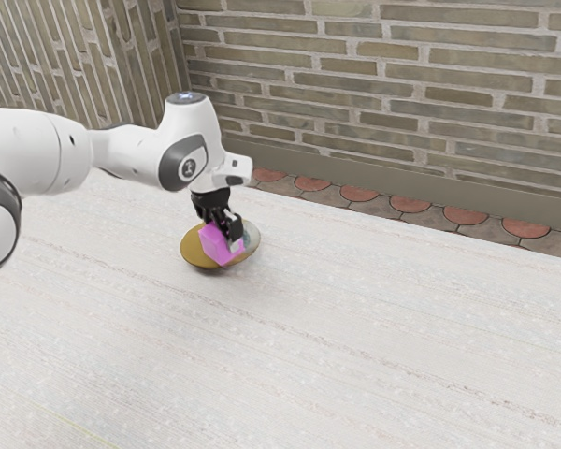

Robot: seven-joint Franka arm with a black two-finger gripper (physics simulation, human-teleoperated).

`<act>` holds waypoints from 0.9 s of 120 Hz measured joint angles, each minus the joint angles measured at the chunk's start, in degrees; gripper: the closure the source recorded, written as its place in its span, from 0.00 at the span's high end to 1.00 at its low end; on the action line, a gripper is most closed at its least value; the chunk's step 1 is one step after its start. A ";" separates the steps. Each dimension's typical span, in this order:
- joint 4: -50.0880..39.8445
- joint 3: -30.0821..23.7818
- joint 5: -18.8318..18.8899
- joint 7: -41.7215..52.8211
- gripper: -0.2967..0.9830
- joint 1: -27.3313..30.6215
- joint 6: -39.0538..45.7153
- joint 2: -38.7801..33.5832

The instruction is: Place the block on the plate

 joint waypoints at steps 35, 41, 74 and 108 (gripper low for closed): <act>8.87 -4.46 6.59 2.04 0.54 4.71 -4.02 6.90; 9.65 -4.83 7.57 2.40 0.53 5.21 -4.39 7.50; 14.29 -8.03 11.14 4.74 0.53 8.02 -5.20 11.61; 15.29 -9.19 11.77 7.29 0.54 9.66 -5.03 13.03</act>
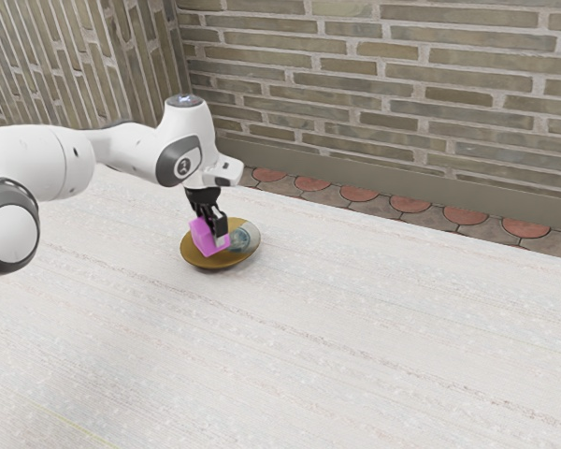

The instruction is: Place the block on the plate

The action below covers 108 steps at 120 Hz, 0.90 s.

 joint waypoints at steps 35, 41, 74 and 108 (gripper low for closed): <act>0.58 -0.08 -0.15 2.22 0.70 -0.14 -0.13 0.35; 0.50 -0.04 -0.18 2.49 0.71 -0.19 -0.24 0.16; -0.19 -0.13 -0.16 3.50 0.75 -0.06 -1.29 -1.20; -0.49 -2.17 0.10 3.78 0.76 0.04 -3.86 -5.53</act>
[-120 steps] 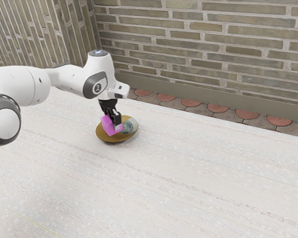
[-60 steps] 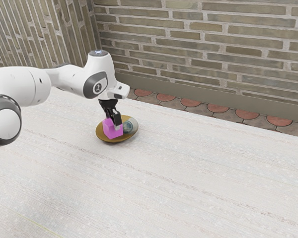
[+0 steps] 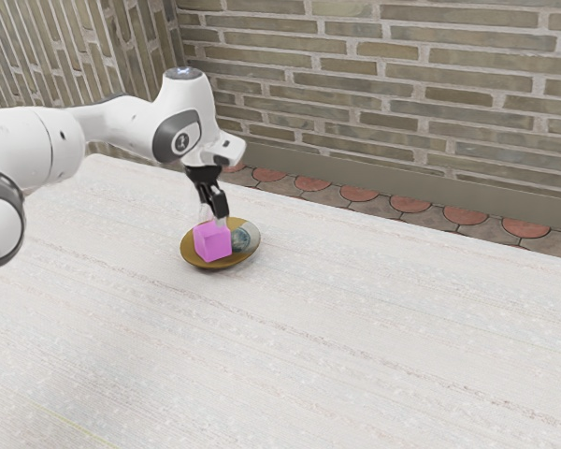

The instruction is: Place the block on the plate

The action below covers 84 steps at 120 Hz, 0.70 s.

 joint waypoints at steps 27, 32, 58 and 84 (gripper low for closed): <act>-1.92 -0.77 -0.90 -0.39 0.77 -0.38 -3.48 -5.13; -2.15 -0.60 -1.34 -0.59 0.77 -0.71 -4.39 -5.92; -3.93 3.66 -4.80 -1.95 0.77 -2.85 -8.02 -10.25; -4.23 11.13 -9.94 -4.75 0.77 -6.07 -12.67 -16.62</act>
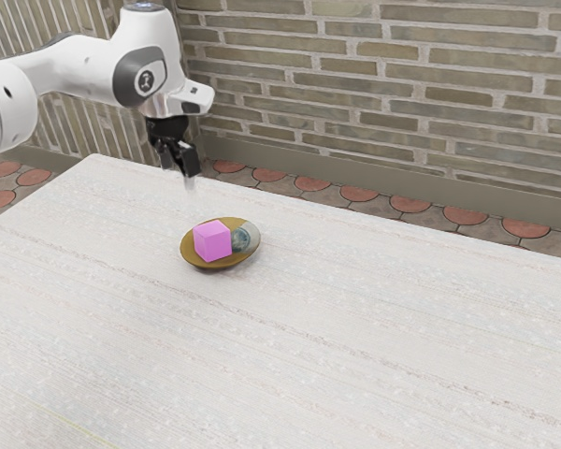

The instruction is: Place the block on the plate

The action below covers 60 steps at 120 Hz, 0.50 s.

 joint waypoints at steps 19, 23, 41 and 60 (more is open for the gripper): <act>-0.05 6.68 -1.95 -2.11 0.77 -4.56 -3.98 -5.17; -0.09 8.89 -2.19 -2.56 0.77 -6.05 -4.84 -6.09; -1.03 21.57 -3.71 -4.54 0.77 -12.87 -9.18 -10.90; -0.69 24.46 -3.45 -6.39 0.77 -14.19 -12.79 -14.54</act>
